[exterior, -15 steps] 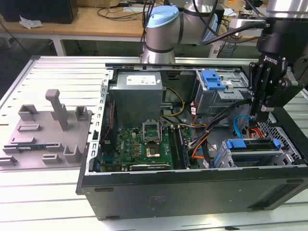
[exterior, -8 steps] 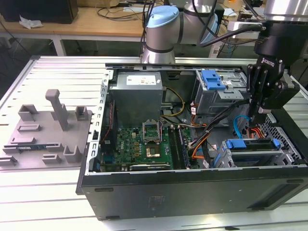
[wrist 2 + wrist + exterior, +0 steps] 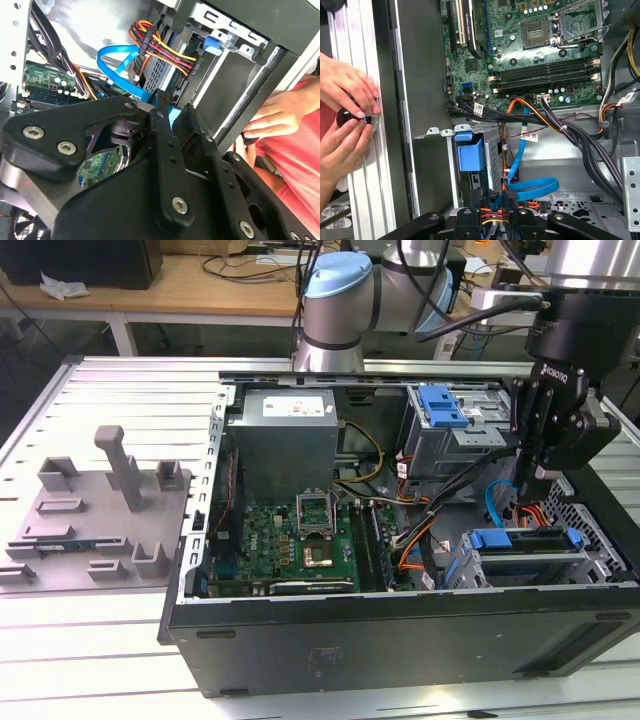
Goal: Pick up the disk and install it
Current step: 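Insert the second disk wire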
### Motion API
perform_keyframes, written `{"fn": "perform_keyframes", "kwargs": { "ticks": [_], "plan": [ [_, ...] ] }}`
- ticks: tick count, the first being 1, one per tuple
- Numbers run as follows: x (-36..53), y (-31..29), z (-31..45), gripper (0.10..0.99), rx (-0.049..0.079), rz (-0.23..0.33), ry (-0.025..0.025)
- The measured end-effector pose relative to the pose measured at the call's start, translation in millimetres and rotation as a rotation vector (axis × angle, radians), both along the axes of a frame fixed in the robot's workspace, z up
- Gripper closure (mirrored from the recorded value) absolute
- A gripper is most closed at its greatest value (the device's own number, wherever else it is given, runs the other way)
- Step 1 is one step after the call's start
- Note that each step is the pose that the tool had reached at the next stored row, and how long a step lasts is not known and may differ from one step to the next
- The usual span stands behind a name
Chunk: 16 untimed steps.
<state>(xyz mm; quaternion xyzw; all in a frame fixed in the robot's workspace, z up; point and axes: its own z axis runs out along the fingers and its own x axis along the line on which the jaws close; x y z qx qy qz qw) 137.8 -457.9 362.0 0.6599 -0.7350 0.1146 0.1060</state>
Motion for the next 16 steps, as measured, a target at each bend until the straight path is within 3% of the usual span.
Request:
{"fn": "perform_keyframes", "kwargs": {
  "ticks": [9,10,14,16],
  "plan": [
    [-0.6,-0.1,-0.8,0.784,0.0,0.021,0.0],
    [-0.6,-0.6,-1.2,0.922,0.0,0.021,0.0],
    [-0.7,-1.3,-1.8,0.922,0.001,0.021,0.0],
    [-0.7,-2.5,-2.0,0.922,0.01,0.021,-0.0007]
  ]
}}
